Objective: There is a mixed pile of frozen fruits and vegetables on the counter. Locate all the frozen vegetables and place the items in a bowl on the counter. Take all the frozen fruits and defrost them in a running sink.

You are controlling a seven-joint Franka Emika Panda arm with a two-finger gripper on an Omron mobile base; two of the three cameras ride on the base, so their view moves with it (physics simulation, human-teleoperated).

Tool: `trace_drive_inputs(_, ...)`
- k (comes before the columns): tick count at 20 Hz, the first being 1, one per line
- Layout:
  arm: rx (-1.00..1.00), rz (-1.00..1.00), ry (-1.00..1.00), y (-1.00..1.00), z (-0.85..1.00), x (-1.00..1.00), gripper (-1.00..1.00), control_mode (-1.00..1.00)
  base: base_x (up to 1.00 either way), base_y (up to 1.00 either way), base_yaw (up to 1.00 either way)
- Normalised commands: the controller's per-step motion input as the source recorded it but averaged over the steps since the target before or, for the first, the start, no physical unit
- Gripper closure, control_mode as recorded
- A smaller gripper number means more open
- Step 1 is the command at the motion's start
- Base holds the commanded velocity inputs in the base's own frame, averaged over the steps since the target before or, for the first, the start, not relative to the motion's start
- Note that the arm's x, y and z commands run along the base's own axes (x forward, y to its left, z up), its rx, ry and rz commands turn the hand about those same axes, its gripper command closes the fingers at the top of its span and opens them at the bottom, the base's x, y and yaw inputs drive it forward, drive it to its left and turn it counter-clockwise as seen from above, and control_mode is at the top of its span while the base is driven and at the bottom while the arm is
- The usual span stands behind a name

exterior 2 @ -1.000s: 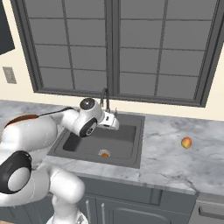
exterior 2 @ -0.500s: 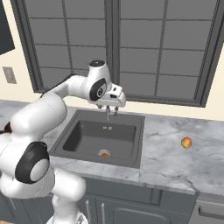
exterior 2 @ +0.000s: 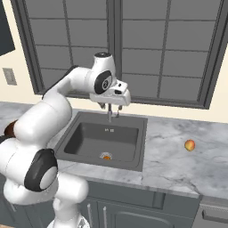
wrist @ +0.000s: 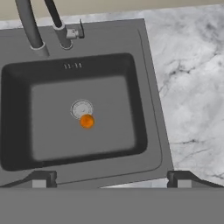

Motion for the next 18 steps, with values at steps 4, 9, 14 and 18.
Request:
trace_drive_inputs(4, -0.02, 0.0, -0.19, -0.08, 0.01, -0.77, -1.0, -1.0, 0.0, 0.0, 0.0)
trace_drive_inputs(9, 0.0, -0.01, -0.05, 0.0, 0.03, -0.38, -1.0, -1.0, 0.0, 0.0, 0.0)
trace_drive_inputs(14, 0.0, -0.11, 0.04, -0.31, 0.18, -0.15, -1.0, -1.0, 0.0, 0.0, 0.0)
trace_drive_inputs(18, 0.0, -0.1, 0.0, -0.54, 0.18, -0.32, -1.0, -1.0, 0.0, 0.0, 0.0)
